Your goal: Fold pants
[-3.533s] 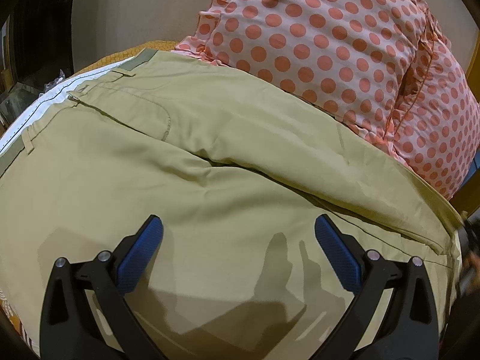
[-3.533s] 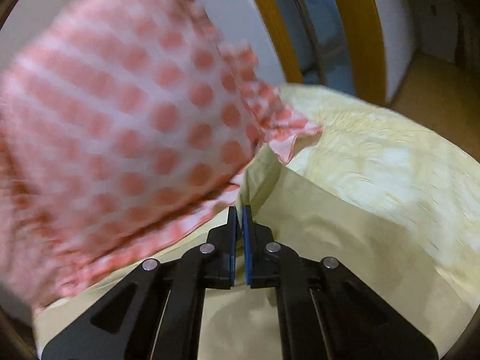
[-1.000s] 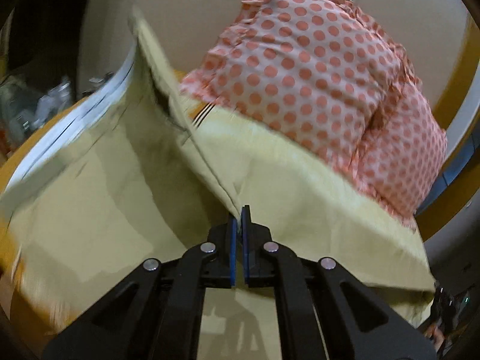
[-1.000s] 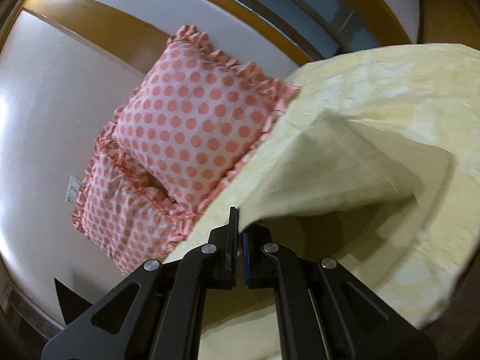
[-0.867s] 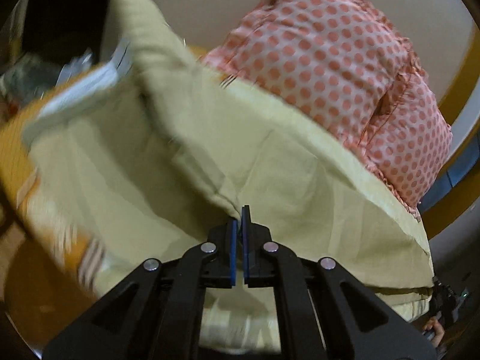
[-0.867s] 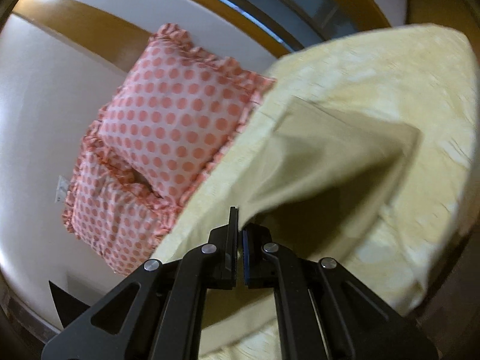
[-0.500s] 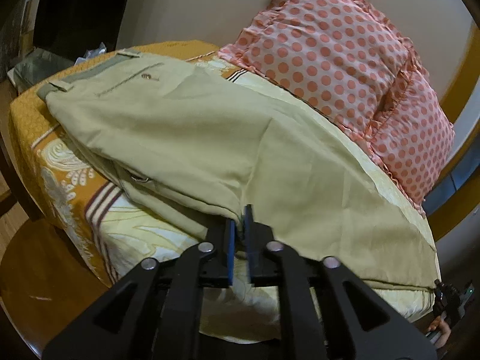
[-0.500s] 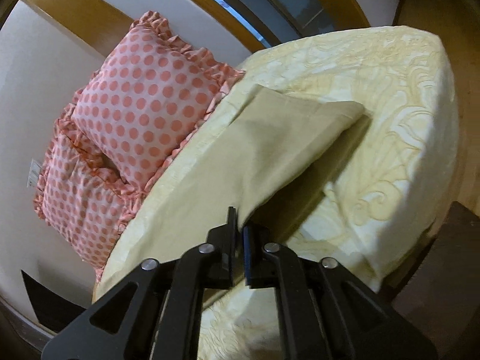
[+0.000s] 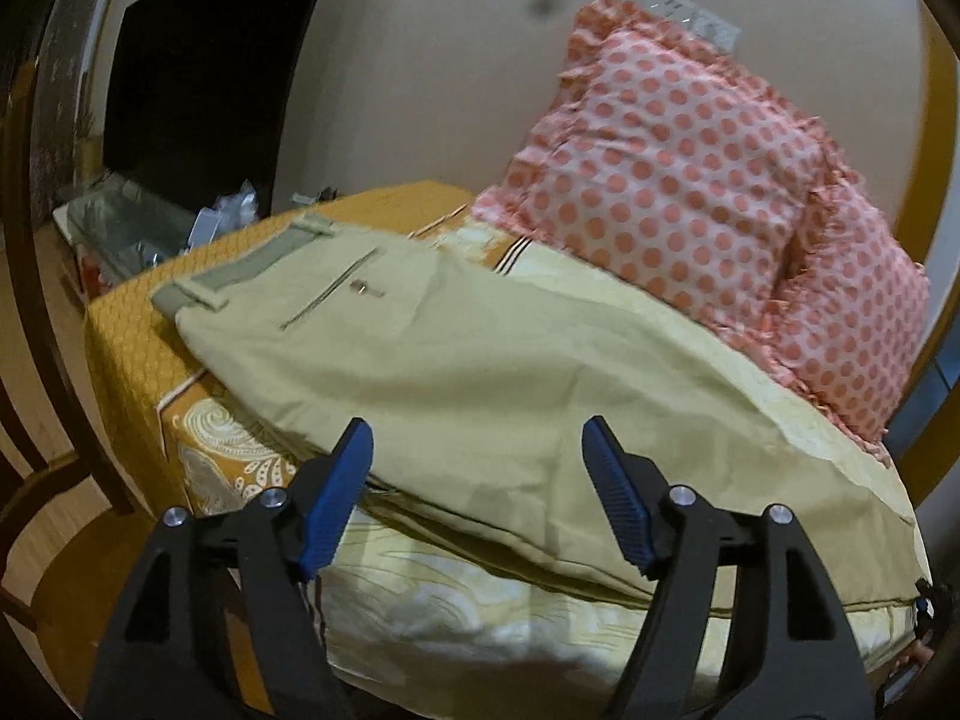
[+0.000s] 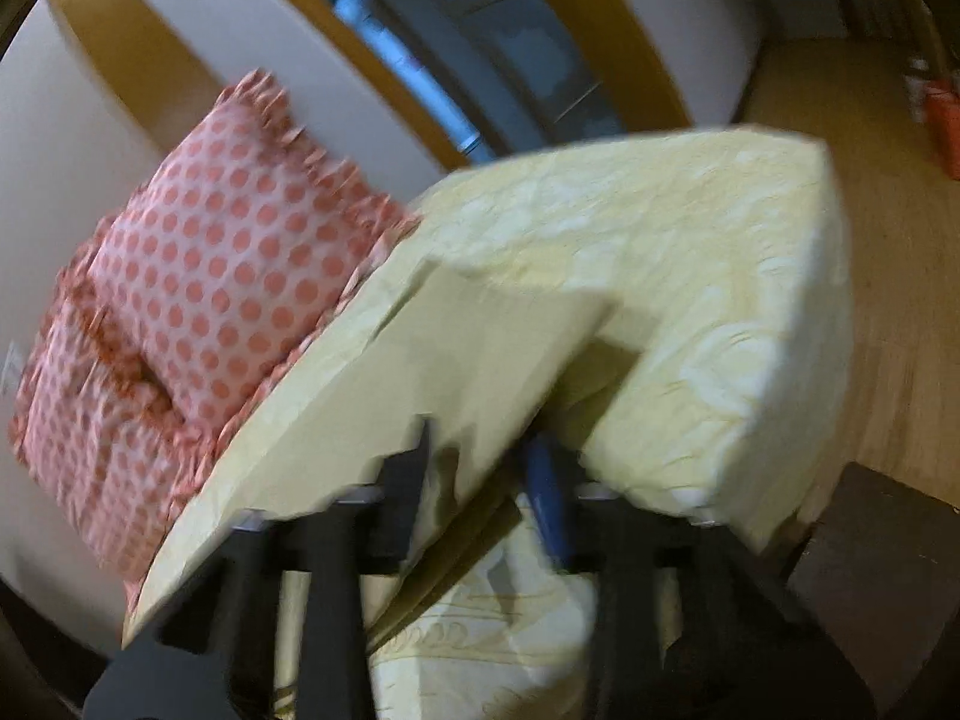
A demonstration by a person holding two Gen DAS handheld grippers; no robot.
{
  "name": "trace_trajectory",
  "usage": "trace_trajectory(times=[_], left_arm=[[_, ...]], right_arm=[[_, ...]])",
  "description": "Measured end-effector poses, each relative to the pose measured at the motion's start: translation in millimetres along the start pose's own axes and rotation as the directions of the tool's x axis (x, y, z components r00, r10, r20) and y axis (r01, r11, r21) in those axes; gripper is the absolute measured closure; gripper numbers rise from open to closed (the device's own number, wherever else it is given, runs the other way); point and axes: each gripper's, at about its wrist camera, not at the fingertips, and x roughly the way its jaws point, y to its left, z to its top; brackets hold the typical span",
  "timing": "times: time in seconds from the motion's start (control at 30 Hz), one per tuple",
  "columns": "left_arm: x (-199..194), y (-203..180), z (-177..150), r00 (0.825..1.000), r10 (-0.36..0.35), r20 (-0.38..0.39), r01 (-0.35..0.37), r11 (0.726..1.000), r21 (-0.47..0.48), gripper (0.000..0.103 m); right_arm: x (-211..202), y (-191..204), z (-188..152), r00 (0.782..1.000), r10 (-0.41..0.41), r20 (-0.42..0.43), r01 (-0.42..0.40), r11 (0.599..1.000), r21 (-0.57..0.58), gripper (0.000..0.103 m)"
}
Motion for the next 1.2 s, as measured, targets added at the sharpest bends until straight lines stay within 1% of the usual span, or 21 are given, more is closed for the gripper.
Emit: trace_trajectory(times=[0.1, 0.13, 0.2, 0.3, 0.4, 0.47, 0.53, 0.57, 0.6, 0.63, 0.67, 0.73, 0.8, 0.87, 0.93, 0.97, 1.0, 1.03, 1.07, 1.1, 1.2], left_arm=[[11, 10, -4, 0.999, 0.015, -0.030, -0.016, 1.000, -0.019, 0.029], [14, 13, -6, 0.999, 0.016, -0.035, -0.017, 1.000, -0.025, 0.028], [16, 16, -8, 0.999, 0.024, -0.034, -0.025, 0.999, -0.032, 0.024], [17, 19, -10, 0.999, 0.028, -0.036, -0.030, 0.998, -0.049, 0.023], [12, 24, -9, 0.999, 0.028, -0.019, -0.029, 0.997, -0.074, 0.023], [7, 26, -7, 0.999, 0.039, 0.001, -0.039, 0.996, -0.074, 0.023], [3, 29, -4, 0.998, 0.060, 0.020, -0.058, 0.996, -0.073, 0.023], [2, 32, -3, 0.997, 0.068, 0.026, -0.066, 0.995, -0.077, 0.022], [2, 34, -1, 0.997, 0.073, 0.029, -0.070, 0.994, -0.080, 0.022], [1, 38, 0, 0.996, 0.081, 0.030, -0.078, 0.993, -0.085, 0.022], [1, 42, 1, 0.996, 0.086, 0.029, -0.083, 0.992, -0.090, 0.022], [3, 51, 3, 0.995, 0.092, 0.022, -0.090, 0.991, -0.102, 0.022], [6, 58, 4, 0.996, 0.088, 0.008, -0.087, 0.989, -0.117, 0.022], [10, 64, 5, 0.997, 0.076, -0.009, -0.076, 0.988, -0.137, 0.022], [15, 69, 4, 0.998, 0.066, -0.024, -0.069, 0.984, -0.166, 0.022], [15, 70, 5, 0.998, 0.062, -0.019, -0.065, 0.983, -0.169, 0.022], [16, 70, 5, 0.998, 0.063, -0.022, -0.066, 0.983, -0.169, 0.022], [16, 70, 6, 0.998, 0.061, -0.024, -0.064, 0.983, -0.170, 0.022], [17, 71, 7, 0.998, 0.052, -0.028, -0.056, 0.982, -0.178, 0.022], [18, 72, 8, 0.999, 0.045, -0.029, -0.049, 0.981, -0.186, 0.022], [23, 74, 13, 0.999, 0.030, -0.041, -0.038, 0.975, -0.219, 0.022]], right_arm=[[1, 2, 4, 0.997, 0.071, -0.006, -0.071, 0.997, 0.005, 0.096], [-3, 12, 6, 0.996, 0.085, 0.010, -0.085, 0.996, -0.038, 0.096], [-10, 42, 8, 0.990, 0.136, 0.029, -0.131, 0.982, -0.132, 0.097], [-17, 113, 2, 0.957, 0.291, 0.001, -0.279, 0.918, -0.281, 0.097], [-24, 195, -28, 0.884, 0.456, -0.104, -0.455, 0.787, -0.418, 0.097], [-27, 253, -66, 0.810, 0.540, -0.228, -0.576, 0.660, -0.481, 0.097], [-25, 302, -120, 0.716, 0.567, -0.407, -0.694, 0.515, -0.503, 0.096], [-24, 313, -139, 0.691, 0.556, -0.462, -0.720, 0.474, -0.507, 0.096], [-20, 331, -174, 0.653, 0.494, -0.574, -0.757, 0.396, -0.520, 0.096], [-17, 343, -211, 0.628, 0.395, -0.671, -0.779, 0.321, -0.539, 0.091], [-16, 347, -232, 0.619, 0.335, -0.711, -0.785, 0.283, -0.551, 0.087], [-23, 345, -266, 0.602, 0.253, -0.758, -0.798, 0.214, -0.563, 0.068], [-32, 340, -264, 0.601, 0.288, -0.745, -0.799, 0.217, -0.560, 0.050], [-34, 336, -246, 0.609, 0.353, -0.710, -0.793, 0.266, -0.548, 0.049], [-27, 334, -228, 0.664, 0.378, -0.644, -0.747, 0.343, -0.569, 0.049], [-19, 336, -226, 0.707, 0.347, -0.616, -0.707, 0.373, -0.601, 0.049], [-7, 340, -235, 0.749, 0.258, -0.610, -0.659, 0.383, -0.647, 0.049], [3, 343, -247, 0.762, 0.167, -0.625, -0.637, 0.370, -0.677, 0.048], [10, 345, -257, 0.763, 0.122, -0.634, -0.630, 0.359, -0.689, 0.049], [7, 344, -260, 0.775, 0.141, -0.617, -0.622, 0.344, -0.703, 0.047], [4, 344, -260, 0.757, 0.155, -0.635, -0.644, 0.341, -0.684, 0.038]])
